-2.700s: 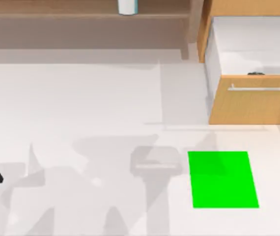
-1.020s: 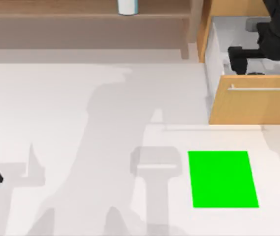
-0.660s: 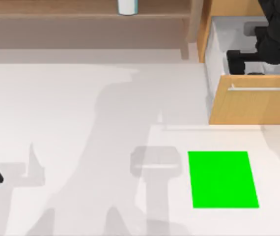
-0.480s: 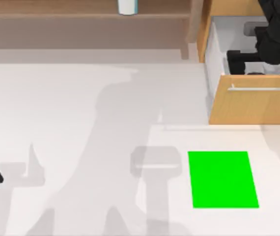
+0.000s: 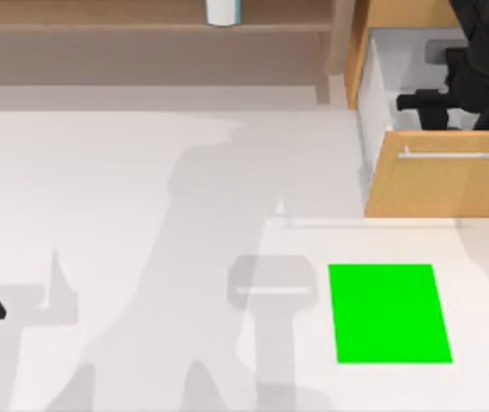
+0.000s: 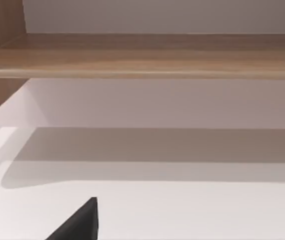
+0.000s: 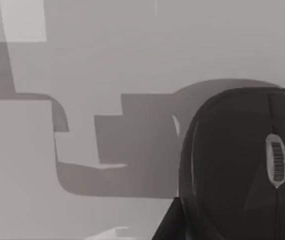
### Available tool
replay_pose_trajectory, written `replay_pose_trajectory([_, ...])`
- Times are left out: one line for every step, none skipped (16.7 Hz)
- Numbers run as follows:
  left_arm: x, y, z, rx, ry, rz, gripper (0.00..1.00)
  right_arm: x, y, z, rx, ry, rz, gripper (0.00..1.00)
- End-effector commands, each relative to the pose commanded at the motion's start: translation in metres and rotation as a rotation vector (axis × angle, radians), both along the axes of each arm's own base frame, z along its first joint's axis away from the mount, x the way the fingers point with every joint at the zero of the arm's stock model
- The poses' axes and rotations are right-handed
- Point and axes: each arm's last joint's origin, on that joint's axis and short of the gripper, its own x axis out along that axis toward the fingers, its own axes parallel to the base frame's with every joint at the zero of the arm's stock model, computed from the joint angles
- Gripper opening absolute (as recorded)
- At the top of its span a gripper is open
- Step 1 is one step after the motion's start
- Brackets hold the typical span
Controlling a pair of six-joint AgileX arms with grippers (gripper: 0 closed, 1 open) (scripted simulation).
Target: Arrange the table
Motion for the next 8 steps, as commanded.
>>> replay_pose_trajectory([0.0000,0.0000,0.0000,0.000,0.000,0.000,1.00,0.0000,0.0000,0.0000,0.000,0.000,0.000,0.25])
replay_pose_trajectory([0.0000,0.0000,0.0000,0.000,0.000,0.000,1.00,0.0000,0.0000,0.0000,0.000,0.000,0.000,0.17])
replay_pose_trajectory([0.0000,0.0000,0.0000,0.000,0.000,0.000,1.00,0.0000,0.0000,0.0000,0.000,0.000,0.000,0.10])
replay_pose_trajectory([0.0000,0.0000,0.0000,0.000,0.000,0.000,1.00,0.0000,0.0000,0.0000,0.000,0.000,0.000,0.02])
replay_pose_trajectory([0.0000,0.0000,0.0000,0.000,0.000,0.000,1.00,0.0000,0.0000,0.0000,0.000,0.000,0.000,0.00])
replay_pose_trajectory([0.0000,0.0000,0.0000,0.000,0.000,0.000,1.00,0.0000,0.0000,0.0000,0.000,0.000,0.000,0.00])
replay_pose_trajectory([0.0000,0.0000,0.0000,0.000,0.000,0.000,1.00,0.0000,0.0000,0.0000,0.000,0.000,0.000,0.00])
replay_pose_trajectory([0.0000,0.0000,0.0000,0.000,0.000,0.000,1.00,0.0000,0.0000,0.0000,0.000,0.000,0.000,0.00])
